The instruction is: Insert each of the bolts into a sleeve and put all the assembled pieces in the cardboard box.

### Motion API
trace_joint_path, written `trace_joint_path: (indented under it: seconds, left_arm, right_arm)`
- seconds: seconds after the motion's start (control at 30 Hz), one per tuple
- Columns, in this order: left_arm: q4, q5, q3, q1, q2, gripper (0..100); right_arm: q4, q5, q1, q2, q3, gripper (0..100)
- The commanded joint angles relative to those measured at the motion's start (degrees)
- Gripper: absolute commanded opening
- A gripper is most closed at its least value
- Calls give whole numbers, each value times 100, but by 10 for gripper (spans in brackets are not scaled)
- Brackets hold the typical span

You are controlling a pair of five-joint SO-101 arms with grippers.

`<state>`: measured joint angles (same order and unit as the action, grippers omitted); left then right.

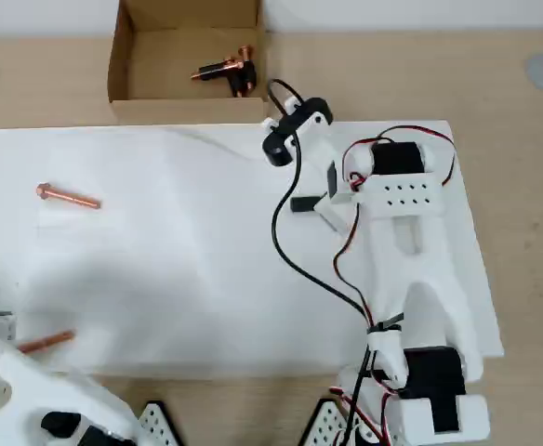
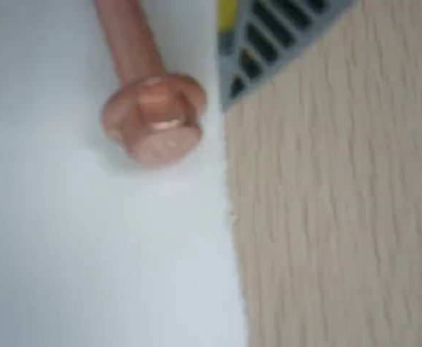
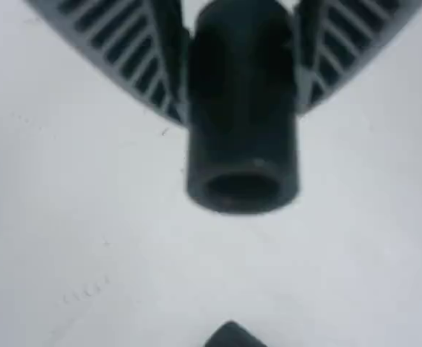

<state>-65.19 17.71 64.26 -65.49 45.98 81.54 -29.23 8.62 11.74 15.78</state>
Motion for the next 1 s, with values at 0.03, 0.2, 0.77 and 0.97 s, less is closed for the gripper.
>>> trace_joint_path:
  seconds: [0.03,0.2,0.77,0.97]
  left_arm:
    - [114,105,0,237,57,239]
    - [185,97,-18,431,-110,239]
    - [273,387,-1178,501,-2369,109]
    - [273,387,-1178,501,-2369,85]
  right_arm:
    - [26,18,84,251,-13,11]
    - [114,18,92,251,-31,11]
    - [141,35,92,251,-31,11]
    - [141,35,92,242,-31,11]
